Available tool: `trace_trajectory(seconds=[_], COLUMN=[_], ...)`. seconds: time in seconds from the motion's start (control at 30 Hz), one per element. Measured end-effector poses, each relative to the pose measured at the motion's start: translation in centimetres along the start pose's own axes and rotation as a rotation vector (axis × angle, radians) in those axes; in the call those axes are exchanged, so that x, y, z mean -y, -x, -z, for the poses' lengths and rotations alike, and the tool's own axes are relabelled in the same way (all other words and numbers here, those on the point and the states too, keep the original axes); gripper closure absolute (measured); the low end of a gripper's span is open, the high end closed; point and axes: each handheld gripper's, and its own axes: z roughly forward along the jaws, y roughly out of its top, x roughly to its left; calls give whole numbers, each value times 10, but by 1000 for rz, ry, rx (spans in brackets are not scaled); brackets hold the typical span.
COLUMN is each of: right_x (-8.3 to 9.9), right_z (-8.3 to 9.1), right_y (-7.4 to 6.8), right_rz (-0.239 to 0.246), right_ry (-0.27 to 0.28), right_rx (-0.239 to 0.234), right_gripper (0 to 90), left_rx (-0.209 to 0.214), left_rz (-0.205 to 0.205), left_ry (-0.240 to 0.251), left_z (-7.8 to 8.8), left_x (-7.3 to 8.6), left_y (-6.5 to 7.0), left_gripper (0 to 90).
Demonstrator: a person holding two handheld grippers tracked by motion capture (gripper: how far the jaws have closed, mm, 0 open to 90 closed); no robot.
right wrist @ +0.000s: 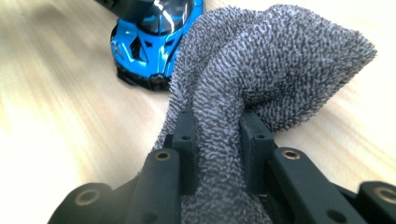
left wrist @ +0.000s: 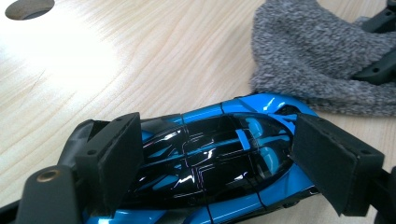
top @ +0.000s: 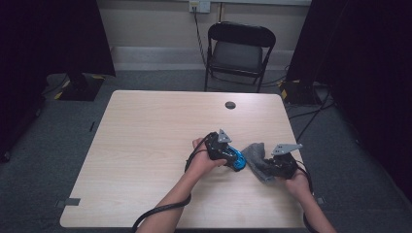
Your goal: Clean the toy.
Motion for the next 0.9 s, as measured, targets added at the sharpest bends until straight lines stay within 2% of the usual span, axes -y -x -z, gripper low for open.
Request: trace_trajectory(seconds=[0.37, 0.8, 0.9], right_x=[10, 16, 15], right_z=[14, 22, 23], right_y=[-3, -12, -11], right_rz=[6, 12, 7], right_ry=[-24, -22, -16], right_rx=[-19, -31, -26], right_gripper=[719, 719, 719], left_rx=[1, 7, 14], left_rz=[-7, -14, -2], left_ry=[-14, -18, -23], left_z=[0, 0, 0], left_x=[-2, -2, -3], left_y=[0, -1, -1], left_gripper=[152, 149, 152])
